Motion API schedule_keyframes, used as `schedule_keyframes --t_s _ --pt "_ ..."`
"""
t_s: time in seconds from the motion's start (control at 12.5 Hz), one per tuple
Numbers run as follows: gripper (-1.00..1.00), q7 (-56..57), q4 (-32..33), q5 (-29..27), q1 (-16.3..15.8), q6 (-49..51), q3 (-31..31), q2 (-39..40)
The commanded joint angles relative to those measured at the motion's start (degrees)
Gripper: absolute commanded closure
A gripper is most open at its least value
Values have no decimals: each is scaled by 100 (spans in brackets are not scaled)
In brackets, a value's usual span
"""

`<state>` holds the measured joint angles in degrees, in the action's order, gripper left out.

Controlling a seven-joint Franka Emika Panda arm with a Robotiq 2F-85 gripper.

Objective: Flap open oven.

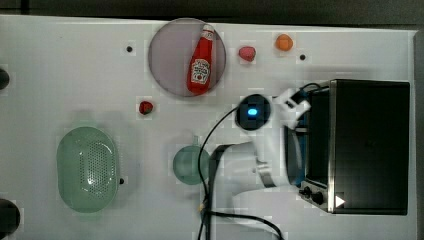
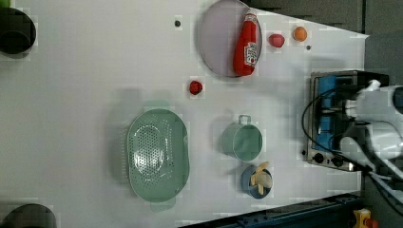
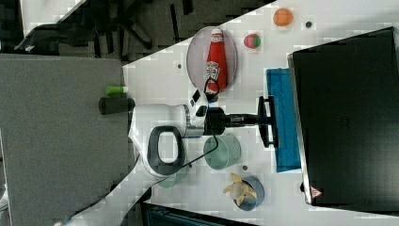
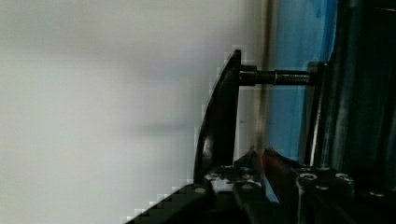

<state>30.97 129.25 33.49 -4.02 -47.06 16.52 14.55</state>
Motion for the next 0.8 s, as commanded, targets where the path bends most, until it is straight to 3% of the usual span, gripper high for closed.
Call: schedule_keyframes --t_s 0.08,0.48,0.8 --pt "65 -1631 53 622 -491 -12 -128 524" --pt "65 -3007 -188 1554 -1011 161 -128 1301" --pt "65 -3034 -409 1583 -1281 218 -112 1784"
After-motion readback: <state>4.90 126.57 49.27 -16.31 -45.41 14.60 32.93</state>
